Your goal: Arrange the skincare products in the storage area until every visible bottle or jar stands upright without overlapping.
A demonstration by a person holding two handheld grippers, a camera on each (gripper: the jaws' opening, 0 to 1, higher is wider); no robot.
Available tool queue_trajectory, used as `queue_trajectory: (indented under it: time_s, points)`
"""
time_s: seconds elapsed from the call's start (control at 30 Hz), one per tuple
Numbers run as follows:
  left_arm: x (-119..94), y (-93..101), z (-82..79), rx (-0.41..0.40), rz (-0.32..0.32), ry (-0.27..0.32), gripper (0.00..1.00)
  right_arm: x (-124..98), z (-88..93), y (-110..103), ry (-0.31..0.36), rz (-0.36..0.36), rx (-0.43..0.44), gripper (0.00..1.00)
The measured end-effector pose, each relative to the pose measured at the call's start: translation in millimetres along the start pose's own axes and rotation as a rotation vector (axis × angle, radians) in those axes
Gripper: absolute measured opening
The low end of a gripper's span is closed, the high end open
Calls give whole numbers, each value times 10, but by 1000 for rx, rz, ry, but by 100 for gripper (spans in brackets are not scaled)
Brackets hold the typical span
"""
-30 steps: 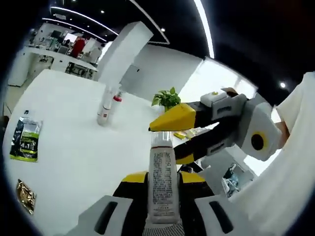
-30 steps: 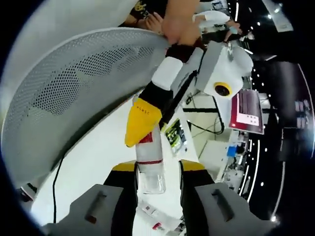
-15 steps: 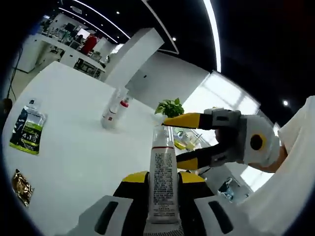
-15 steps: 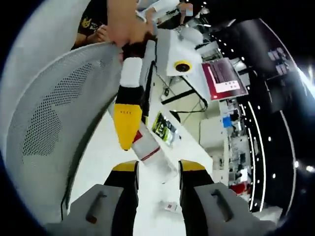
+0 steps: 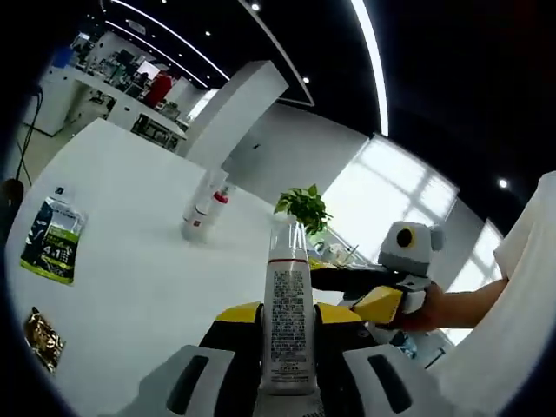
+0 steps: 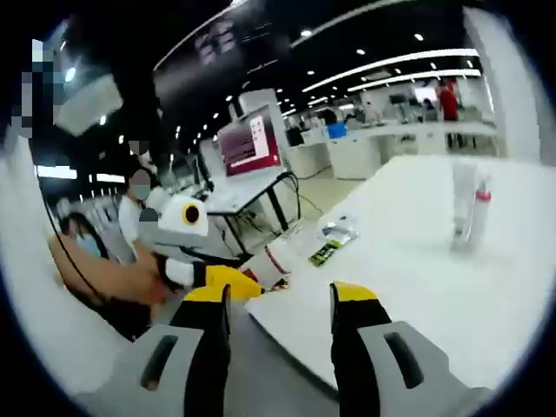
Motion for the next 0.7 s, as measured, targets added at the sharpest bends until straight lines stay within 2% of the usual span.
queue_trajectory:
  time_s: [0.07, 0.1, 0.13, 0.27, 0.33, 0.4, 0.53, 0.7]
  points:
    - [14, 11, 23, 13, 1, -14, 22, 6, 48, 37, 58, 1, 103, 47]
    - [23, 24, 43, 31, 5, -27, 22, 16, 75, 36, 55, -21, 156, 50]
    - [27, 37, 58, 43, 10, -36, 22, 31, 114, 46, 52, -8, 195, 51]
    - [23, 113, 117, 90, 47, -64, 22, 78, 173, 7, 36, -31, 196, 50]
    - [5, 144, 124, 102, 66, -65, 22, 81, 162, 10, 34, -33, 183, 47]
    - [5, 147, 120, 98, 80, -67, 22, 95, 170, 5, 48, -55, 224, 42]
    - [-4, 182, 119, 97, 112, -66, 22, 117, 179, -3, 45, -61, 240, 34]
    - [34, 209, 193, 127, 112, -108, 23, 135, 217, 3, 41, -59, 236, 28]
Point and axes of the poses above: the point that each gripper's makers call its tool centre point, and the gripper's own axes: x roughly forward along the fingers, y roughly to its right, z roughly out of its underside, the point moved 7 cm from there along -x, roughly backward along the fingers, and after that the axes turned 6 degrees about -z, right-handed, at the moved point
